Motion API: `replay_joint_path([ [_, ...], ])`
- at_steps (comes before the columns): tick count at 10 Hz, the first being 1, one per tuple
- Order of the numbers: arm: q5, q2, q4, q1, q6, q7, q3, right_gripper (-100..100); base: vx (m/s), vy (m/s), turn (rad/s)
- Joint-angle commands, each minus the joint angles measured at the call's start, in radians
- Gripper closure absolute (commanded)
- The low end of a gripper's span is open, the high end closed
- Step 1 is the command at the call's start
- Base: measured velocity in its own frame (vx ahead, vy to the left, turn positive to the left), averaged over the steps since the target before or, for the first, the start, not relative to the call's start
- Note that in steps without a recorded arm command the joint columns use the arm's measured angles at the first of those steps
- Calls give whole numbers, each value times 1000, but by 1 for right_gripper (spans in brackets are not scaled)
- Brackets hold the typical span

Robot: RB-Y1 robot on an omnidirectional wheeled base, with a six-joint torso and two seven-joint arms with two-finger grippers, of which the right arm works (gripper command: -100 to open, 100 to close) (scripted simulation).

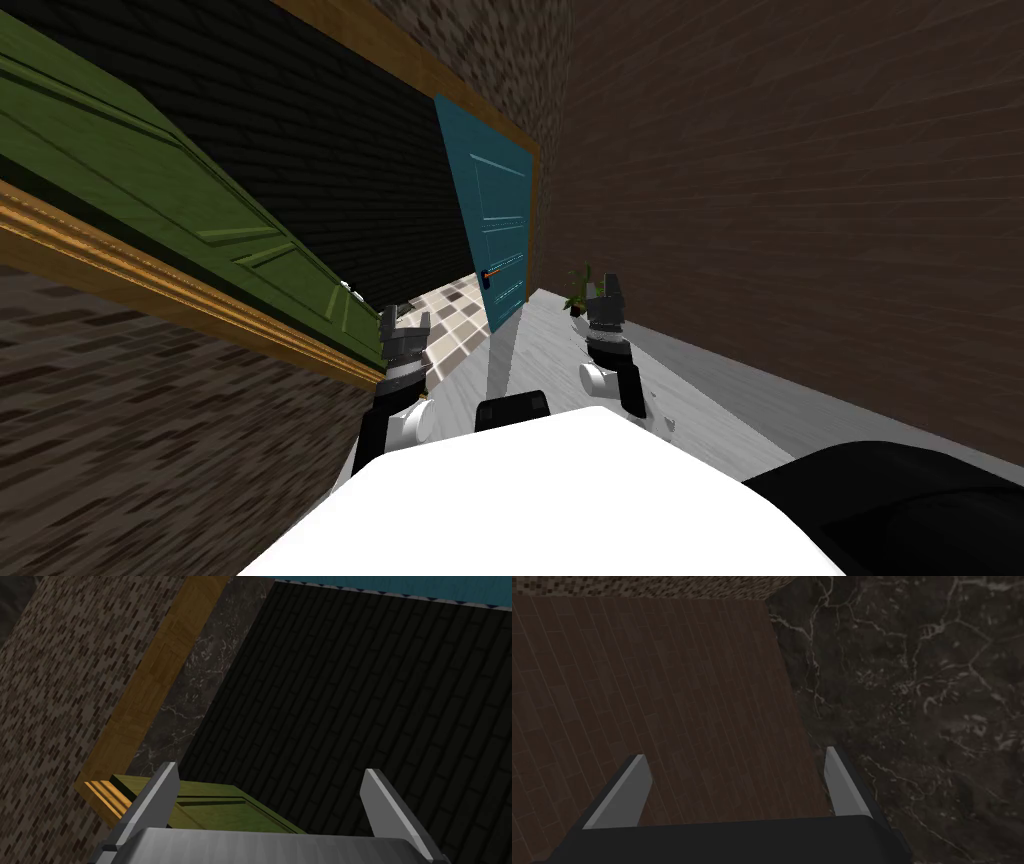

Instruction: Push the door open

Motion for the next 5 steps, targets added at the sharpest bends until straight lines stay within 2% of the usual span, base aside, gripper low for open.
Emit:
replay_joint_path([
  [1,1,-10,34,-19,6,-7,9,-100,83,-24,90],
  [3,4,-25,90,-51,15,-18,23,-100,175,-51,109],
  [5,6,-34,126,-71,21,-25,32,-100,139,-47,79],
])
